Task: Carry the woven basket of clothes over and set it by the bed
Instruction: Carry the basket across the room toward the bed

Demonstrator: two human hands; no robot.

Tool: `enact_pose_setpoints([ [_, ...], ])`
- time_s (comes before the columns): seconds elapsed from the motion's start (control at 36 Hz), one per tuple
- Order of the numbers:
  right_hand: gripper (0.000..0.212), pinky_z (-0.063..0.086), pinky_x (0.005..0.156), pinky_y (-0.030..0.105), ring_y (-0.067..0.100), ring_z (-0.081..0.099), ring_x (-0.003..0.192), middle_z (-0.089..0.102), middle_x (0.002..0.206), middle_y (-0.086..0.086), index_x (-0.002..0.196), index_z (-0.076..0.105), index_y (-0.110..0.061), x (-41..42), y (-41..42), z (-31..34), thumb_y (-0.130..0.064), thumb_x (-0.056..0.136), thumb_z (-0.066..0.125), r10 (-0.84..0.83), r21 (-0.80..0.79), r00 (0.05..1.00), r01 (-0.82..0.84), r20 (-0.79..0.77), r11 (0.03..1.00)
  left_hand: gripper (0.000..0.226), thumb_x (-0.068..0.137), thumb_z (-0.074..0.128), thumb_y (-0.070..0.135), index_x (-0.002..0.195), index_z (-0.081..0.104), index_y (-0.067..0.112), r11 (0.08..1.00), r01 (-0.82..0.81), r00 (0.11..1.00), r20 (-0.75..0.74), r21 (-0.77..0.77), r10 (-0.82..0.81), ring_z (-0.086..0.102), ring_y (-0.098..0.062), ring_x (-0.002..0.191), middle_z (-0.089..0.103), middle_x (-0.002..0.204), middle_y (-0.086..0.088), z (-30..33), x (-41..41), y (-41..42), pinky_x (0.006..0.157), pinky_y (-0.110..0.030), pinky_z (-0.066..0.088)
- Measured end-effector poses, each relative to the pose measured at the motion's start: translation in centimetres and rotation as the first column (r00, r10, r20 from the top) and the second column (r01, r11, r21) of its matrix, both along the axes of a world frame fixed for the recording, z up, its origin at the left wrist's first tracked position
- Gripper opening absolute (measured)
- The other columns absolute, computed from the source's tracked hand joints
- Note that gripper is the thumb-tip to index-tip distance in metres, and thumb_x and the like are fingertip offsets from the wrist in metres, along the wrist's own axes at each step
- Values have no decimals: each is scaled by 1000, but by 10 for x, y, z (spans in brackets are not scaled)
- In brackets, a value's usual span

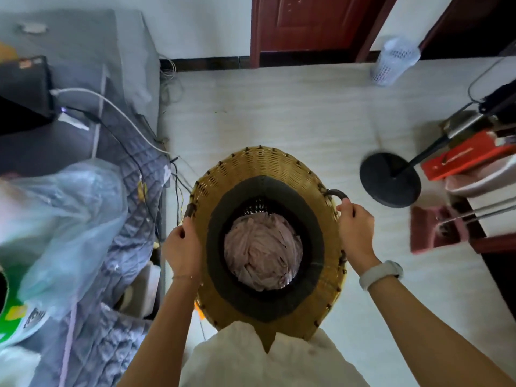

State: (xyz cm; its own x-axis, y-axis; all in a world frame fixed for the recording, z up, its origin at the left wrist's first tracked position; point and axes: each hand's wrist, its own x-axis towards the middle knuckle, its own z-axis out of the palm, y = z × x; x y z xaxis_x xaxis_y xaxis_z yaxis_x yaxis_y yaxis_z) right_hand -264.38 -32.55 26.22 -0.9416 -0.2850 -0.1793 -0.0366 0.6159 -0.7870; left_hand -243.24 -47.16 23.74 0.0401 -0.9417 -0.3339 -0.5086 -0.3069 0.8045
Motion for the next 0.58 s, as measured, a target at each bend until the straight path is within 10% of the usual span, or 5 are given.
enact_pose_setpoints([
  [0.58, 46, 30, 54, 25, 17, 37, 54, 48, 67, 17, 90, 58, 13, -207, -295, -4, -28, 95, 37, 90, -49, 996, -89, 4, 995, 40, 95, 37, 32, 70, 53, 6, 998, -58, 998, 5, 7, 58, 43, -20, 62, 49, 66, -14, 3, -189, -278, 58, -29, 32],
])
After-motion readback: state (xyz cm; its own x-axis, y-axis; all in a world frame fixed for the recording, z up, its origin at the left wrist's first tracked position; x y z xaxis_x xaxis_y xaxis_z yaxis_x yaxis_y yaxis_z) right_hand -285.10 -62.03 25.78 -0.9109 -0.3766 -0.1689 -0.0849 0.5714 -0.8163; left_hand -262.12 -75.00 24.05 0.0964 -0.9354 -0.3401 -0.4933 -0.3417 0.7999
